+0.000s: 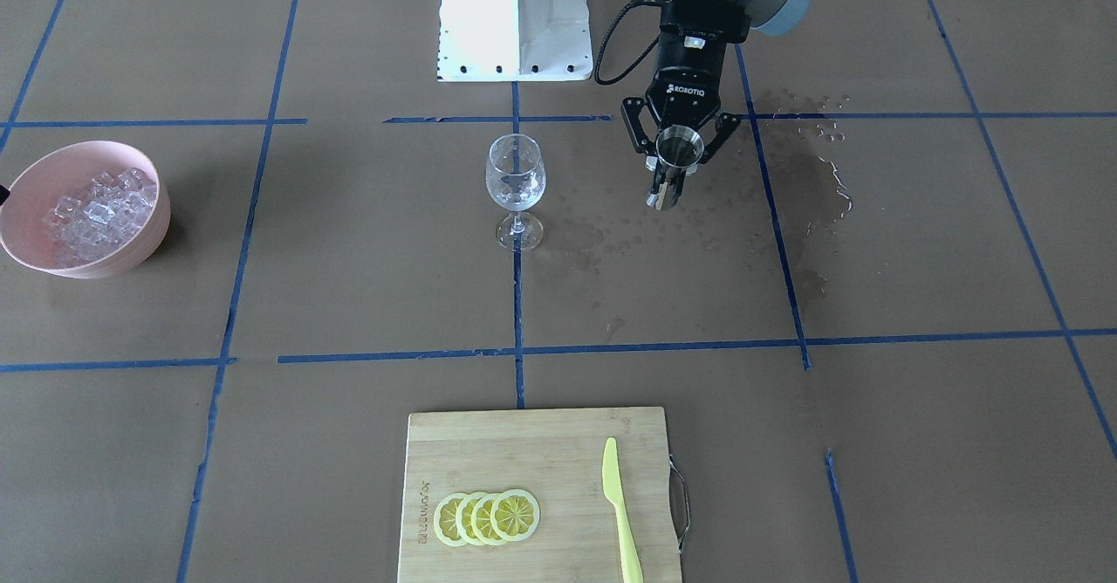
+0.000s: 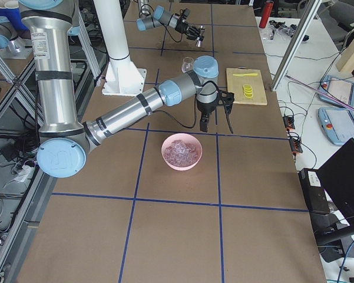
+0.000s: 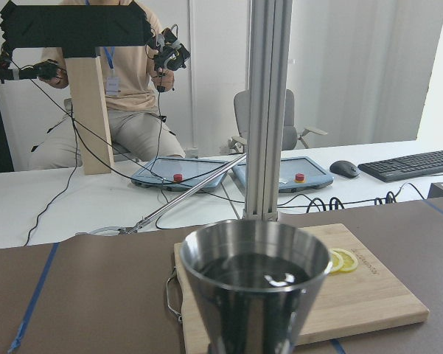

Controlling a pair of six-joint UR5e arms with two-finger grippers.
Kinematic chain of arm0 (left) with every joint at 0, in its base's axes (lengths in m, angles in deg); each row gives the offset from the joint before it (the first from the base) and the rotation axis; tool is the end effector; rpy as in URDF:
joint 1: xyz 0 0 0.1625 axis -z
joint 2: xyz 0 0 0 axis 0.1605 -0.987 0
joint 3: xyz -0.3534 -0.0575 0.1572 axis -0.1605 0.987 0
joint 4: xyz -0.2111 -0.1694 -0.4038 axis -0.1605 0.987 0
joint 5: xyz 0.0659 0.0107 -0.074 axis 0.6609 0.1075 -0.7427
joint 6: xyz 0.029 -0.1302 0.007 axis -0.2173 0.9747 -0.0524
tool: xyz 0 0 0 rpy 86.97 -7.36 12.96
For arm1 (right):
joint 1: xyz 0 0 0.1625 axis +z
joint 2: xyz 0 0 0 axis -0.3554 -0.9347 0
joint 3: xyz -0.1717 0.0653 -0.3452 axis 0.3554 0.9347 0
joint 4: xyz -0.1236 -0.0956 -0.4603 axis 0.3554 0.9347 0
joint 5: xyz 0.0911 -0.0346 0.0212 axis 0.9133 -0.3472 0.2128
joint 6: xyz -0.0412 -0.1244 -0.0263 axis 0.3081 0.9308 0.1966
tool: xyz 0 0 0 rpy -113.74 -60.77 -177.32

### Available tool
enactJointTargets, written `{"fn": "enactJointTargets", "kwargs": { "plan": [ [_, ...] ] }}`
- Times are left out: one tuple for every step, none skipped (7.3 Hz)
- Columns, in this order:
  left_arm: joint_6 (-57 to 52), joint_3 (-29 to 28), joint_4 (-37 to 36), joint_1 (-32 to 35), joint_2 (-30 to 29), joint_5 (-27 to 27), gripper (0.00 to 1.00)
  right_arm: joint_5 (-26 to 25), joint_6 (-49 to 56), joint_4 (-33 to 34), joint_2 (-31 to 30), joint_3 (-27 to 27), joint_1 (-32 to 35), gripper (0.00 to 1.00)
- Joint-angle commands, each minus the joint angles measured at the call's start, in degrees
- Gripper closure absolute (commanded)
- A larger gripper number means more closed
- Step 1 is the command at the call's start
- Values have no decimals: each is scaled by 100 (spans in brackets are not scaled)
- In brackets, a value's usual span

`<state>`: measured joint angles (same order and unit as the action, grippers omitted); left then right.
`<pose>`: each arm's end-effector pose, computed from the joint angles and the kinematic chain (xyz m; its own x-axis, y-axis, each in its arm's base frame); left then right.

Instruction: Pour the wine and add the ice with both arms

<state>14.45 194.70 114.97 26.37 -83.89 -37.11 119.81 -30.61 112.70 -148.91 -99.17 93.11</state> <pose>0.4900 -0.3952 0.1565 0.6981 0.2403 -0.6745 0.5890 0.3430 0.7318 -0.1280 -0.5483 0.3551 0.6201 0.2045 0.7574 -0.2498 0.9666 -0.0565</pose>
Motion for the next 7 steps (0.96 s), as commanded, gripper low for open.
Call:
{"fn": "enactJointTargets", "kwargs": {
  "plan": [
    [-551, 134, -31, 62, -156, -51, 100, -430, -1092, -1437, -577, -36, -556, 0],
    [-666, 143, -40, 88, -226, -181, 100, -423, -1141, -1539, -693, -45, -628, 0],
    [-963, 135, -49, 89, -270, -209, 100, -371, -1158, -1540, -729, -45, -664, 0],
    [-1192, 126, -101, 63, -288, -218, 100, -345, -1333, -1540, -816, -88, -777, 0],
    [-1560, 126, -398, 54, -436, -218, 100, -344, -1387, -1540, -904, -167, -865, 0],
    [-1685, 91, -601, 27, -542, -218, 100, -327, -1405, -1549, -1009, -246, -944, 0],
    [-1695, 12, -629, 10, -613, -218, 100, -318, -1405, -1540, -1045, -247, -997, 0]
  ]
}}
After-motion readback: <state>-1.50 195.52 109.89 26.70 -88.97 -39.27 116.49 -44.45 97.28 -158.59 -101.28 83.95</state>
